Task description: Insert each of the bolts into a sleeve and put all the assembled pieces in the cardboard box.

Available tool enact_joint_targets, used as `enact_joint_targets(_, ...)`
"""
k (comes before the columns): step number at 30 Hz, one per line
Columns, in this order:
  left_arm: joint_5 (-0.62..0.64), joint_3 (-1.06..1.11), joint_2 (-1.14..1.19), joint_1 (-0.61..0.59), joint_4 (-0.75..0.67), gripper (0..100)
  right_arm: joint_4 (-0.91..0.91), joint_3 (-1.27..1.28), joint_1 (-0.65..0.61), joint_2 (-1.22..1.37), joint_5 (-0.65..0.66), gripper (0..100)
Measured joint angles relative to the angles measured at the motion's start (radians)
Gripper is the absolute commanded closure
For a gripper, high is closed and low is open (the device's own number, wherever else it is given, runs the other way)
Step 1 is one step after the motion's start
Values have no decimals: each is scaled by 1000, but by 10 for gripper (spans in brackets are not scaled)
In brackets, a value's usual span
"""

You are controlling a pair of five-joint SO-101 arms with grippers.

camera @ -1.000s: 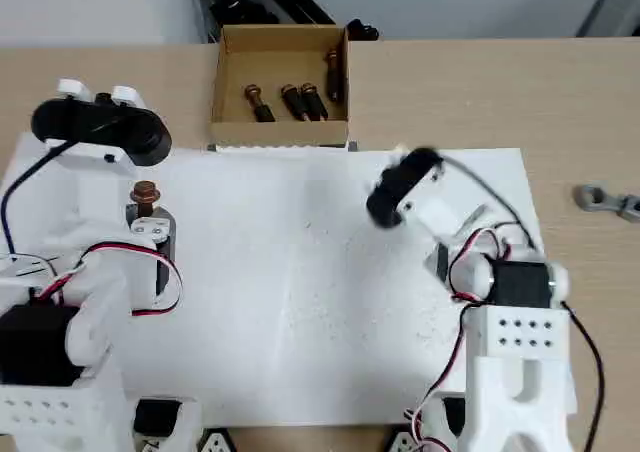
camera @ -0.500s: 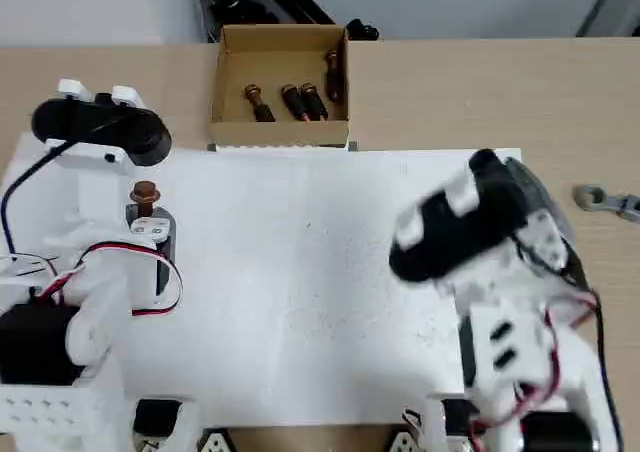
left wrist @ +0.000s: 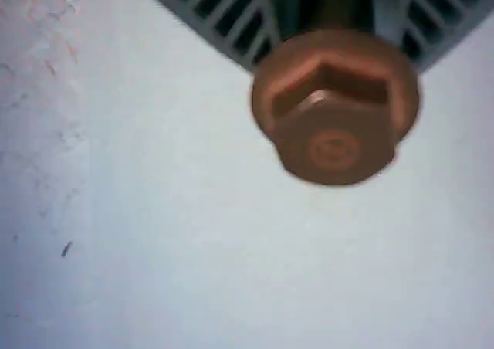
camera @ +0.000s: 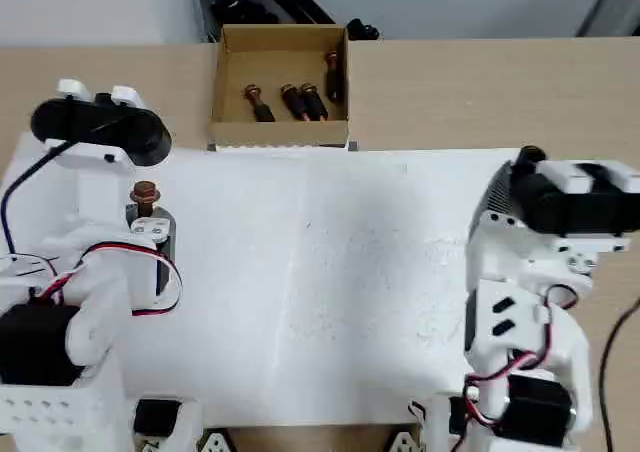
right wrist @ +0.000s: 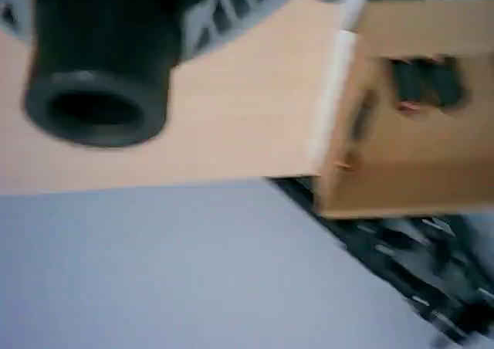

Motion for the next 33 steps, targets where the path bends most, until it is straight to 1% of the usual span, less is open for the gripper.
enact_joint_targets(3, 0, 0, 0, 0, 0, 994, 0, 0, -80, 0, -87, 996)
enact_joint_targets(6, 0, 0, 0, 0, 0, 994, 0, 0, -218, 0, -106, 997)
enact_joint_targets(10, 0, 0, 0, 0, 0, 994, -11, 37, -434, 2, -101, 998)
enact_joint_targets(13, 0, 0, 0, 0, 0, 994, -38, 112, -563, 0, -38, 997)
enact_joint_targets(15, 0, 0, 0, 0, 0, 994, -74, 181, -626, 0, -6, 997)
enact_joint_targets(17, 2, 5, 0, 0, -17, 994, -140, 242, -657, 2, 11, 997)
enact_joint_targets(22, 5, 5, 0, 0, -98, 994, -302, 310, -675, 3, 58, 997)
enact_joint_targets(29, 23, 5, 0, 3, -267, 994, -328, 310, -680, 3, 109, 997)
enact_joint_targets(31, 54, 5, 0, 31, -313, 994, -328, 310, -680, 3, 110, 997)
enact_joint_targets(33, 75, 5, 0, 83, -350, 994, -333, 310, -678, 3, 110, 997)
